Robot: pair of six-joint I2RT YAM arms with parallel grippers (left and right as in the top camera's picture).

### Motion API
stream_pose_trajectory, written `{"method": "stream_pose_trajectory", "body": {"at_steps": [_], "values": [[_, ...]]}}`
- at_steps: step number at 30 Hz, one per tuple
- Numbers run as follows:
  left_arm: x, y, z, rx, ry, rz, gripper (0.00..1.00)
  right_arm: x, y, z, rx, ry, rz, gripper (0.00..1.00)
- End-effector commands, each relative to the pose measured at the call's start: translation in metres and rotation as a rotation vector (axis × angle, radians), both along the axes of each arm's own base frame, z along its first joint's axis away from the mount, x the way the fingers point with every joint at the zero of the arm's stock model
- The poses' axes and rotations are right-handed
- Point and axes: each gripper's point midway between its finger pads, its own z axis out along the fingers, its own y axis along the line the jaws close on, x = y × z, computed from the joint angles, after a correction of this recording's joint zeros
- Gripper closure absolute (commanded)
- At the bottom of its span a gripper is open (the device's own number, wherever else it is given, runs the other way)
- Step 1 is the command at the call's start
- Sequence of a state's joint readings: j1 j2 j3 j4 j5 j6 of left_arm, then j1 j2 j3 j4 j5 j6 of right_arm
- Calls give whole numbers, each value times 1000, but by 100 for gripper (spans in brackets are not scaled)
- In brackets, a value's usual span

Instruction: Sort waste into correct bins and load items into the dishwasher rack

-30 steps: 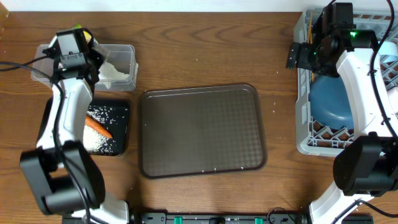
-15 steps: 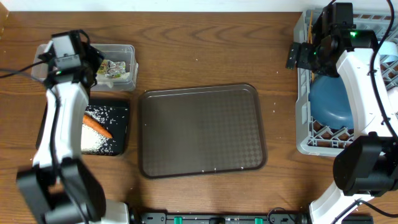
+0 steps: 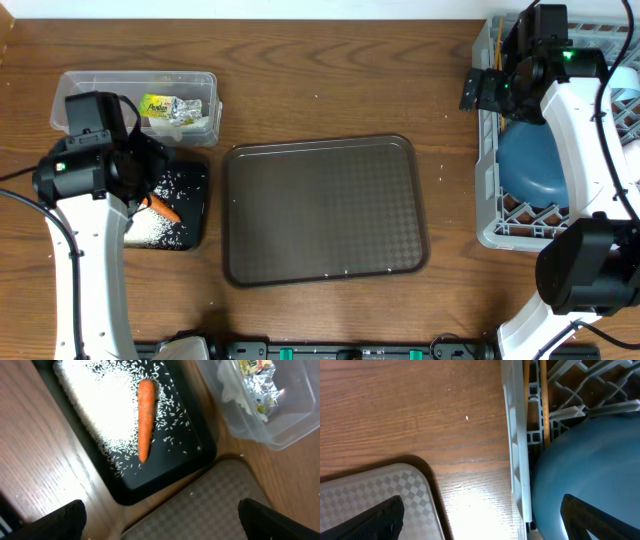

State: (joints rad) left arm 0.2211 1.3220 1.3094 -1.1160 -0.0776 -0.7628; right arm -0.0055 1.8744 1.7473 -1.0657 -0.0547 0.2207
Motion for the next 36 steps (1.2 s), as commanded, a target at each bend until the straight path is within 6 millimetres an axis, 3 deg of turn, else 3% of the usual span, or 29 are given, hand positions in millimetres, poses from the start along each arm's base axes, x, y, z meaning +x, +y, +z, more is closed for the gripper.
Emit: {"method": "stream_pose_trajectory", "body": {"at_steps": [1, 26, 36], "values": [[-1, 1, 0, 0, 2, 6, 1, 1, 0, 14, 2, -33, -10, 1], [-1, 1, -1, -2, 9, 6, 2, 1, 0, 14, 2, -33, -10, 1], [-10, -1, 23, 18, -81, 6, 2, 1, 0, 14, 2, -33, -10, 1]]}}
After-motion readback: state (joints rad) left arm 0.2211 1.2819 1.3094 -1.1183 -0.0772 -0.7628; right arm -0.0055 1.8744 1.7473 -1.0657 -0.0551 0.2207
